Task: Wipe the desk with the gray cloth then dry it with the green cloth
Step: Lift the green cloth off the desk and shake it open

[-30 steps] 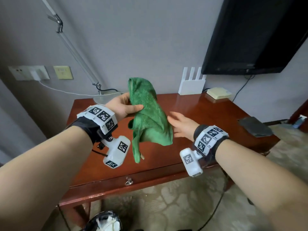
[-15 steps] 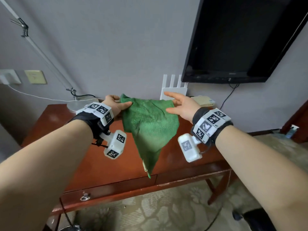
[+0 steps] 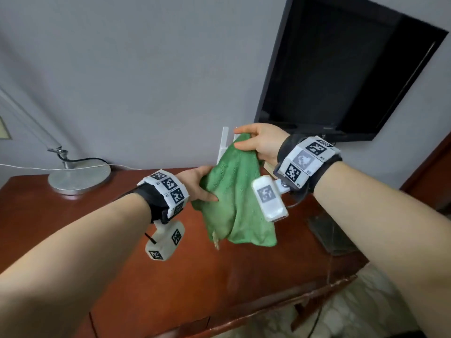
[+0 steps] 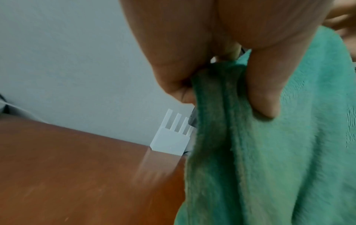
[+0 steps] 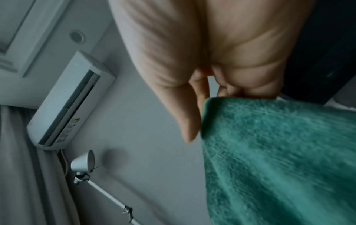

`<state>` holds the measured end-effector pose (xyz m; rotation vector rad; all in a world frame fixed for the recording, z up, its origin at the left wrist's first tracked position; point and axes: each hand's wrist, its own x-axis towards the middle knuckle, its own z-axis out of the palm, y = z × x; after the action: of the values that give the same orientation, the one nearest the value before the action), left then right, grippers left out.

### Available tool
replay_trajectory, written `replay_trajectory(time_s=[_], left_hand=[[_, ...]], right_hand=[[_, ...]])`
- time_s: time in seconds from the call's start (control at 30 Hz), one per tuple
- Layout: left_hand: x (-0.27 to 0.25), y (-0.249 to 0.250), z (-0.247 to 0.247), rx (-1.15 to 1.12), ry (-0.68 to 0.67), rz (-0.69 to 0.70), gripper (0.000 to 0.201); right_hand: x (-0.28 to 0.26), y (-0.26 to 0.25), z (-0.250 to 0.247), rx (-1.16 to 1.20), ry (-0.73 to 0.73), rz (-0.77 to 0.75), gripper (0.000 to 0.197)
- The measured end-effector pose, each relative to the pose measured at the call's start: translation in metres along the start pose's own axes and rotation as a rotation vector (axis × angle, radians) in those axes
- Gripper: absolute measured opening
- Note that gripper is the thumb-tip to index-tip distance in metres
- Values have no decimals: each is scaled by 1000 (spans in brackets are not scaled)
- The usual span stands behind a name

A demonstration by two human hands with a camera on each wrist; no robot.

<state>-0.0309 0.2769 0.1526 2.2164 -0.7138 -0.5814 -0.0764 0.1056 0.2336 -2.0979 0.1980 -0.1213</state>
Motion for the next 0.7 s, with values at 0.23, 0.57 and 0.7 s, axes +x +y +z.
replay_trajectory(time_s=[0.23,0.57,0.7], left_hand=[[44,33,-23,262,116,5,46],[103,64,-20,438,-27,20,45],[138,79,5,506,-13,4,50]], right_hand=[[23,33,-40,-991,-48,102,48],[71,81,-94,-930,-134,17,42],[89,105,-124,-893,-156,-44,34]])
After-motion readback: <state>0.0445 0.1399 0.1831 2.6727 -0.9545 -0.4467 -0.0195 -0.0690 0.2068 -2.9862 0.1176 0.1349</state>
